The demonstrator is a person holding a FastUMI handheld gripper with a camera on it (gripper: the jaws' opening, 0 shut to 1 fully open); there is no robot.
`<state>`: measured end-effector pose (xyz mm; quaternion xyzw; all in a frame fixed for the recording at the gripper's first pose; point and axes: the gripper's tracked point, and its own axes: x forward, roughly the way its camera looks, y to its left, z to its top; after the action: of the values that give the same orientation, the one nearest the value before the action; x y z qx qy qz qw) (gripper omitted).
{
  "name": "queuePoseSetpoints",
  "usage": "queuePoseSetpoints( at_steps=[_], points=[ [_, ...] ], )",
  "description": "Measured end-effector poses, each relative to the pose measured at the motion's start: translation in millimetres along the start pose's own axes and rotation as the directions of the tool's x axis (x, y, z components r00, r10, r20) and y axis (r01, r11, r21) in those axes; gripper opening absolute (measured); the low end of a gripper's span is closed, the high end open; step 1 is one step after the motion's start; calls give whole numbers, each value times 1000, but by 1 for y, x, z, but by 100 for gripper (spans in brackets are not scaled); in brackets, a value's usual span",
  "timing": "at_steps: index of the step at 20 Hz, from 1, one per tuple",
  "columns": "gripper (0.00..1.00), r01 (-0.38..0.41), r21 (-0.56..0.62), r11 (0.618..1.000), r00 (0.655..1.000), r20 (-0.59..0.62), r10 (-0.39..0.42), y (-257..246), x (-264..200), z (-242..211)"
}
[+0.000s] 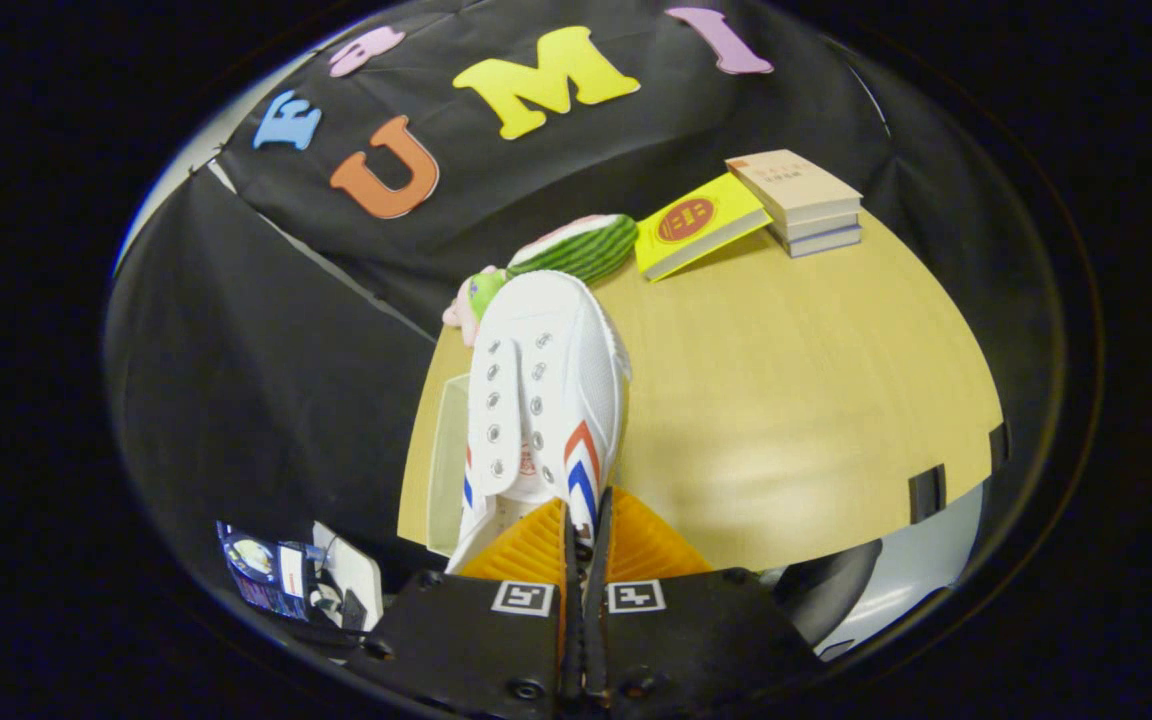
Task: Open the storage box then place both shoes into the box .Put the left shoe in first, then the right shoe, with the right side of both shoes facing outward in a uniform manner.
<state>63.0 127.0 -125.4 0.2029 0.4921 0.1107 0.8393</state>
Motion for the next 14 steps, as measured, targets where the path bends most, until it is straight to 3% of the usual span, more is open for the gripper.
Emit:
queuePoseSetpoints(
  at_steps=[3,14],
  points=[
    [6,5,-10,1000,1000,11,-5,31,17,-4],
    [6,55,38,998,989,-138,-49,46,112,-45]
  ],
)
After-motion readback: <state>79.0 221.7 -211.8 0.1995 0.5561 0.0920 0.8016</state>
